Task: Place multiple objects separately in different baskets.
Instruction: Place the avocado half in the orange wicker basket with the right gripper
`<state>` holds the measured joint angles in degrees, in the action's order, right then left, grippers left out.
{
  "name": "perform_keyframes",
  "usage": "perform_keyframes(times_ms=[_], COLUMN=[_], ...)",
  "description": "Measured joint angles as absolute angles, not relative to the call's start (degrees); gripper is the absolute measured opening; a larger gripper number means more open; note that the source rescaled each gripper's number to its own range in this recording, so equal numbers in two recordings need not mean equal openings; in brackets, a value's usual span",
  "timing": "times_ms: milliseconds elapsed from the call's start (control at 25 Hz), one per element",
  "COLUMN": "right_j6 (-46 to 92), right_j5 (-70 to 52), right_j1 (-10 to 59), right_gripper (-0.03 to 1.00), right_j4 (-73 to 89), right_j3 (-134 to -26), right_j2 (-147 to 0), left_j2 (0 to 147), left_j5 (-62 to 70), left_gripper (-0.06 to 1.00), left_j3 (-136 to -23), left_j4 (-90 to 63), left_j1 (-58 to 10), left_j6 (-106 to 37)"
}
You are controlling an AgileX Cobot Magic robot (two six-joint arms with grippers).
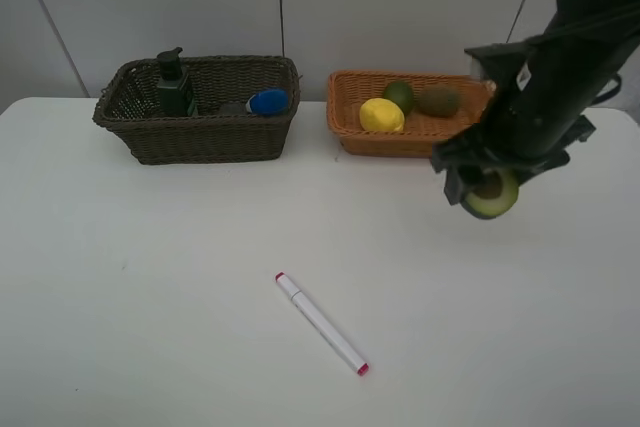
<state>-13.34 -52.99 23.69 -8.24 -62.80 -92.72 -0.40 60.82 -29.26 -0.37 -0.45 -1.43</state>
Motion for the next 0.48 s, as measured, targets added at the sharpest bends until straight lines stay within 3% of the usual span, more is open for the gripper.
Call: perform_keyframes(times_ms=[200, 480], right_j6=[-8.9, -5.8], right_j5=[-55.2, -55.8], right_j1=[16.4, 15.1], right_gripper=[0.68, 0.68], right_j4=[-6.3, -5.9], right_j3=[-82.9, -102.8], right_j2=[-104.7, -121.6], left_j2=[-0.4, -0.4], left_j5=[60.8, 60.8], left_gripper=[1.00, 1.00], left_j3=[-29.3, -29.3], left_j4=[-0.4, -0.4], left_j1=[-0.4, -0.4], left_j6=[-1.4, -1.4])
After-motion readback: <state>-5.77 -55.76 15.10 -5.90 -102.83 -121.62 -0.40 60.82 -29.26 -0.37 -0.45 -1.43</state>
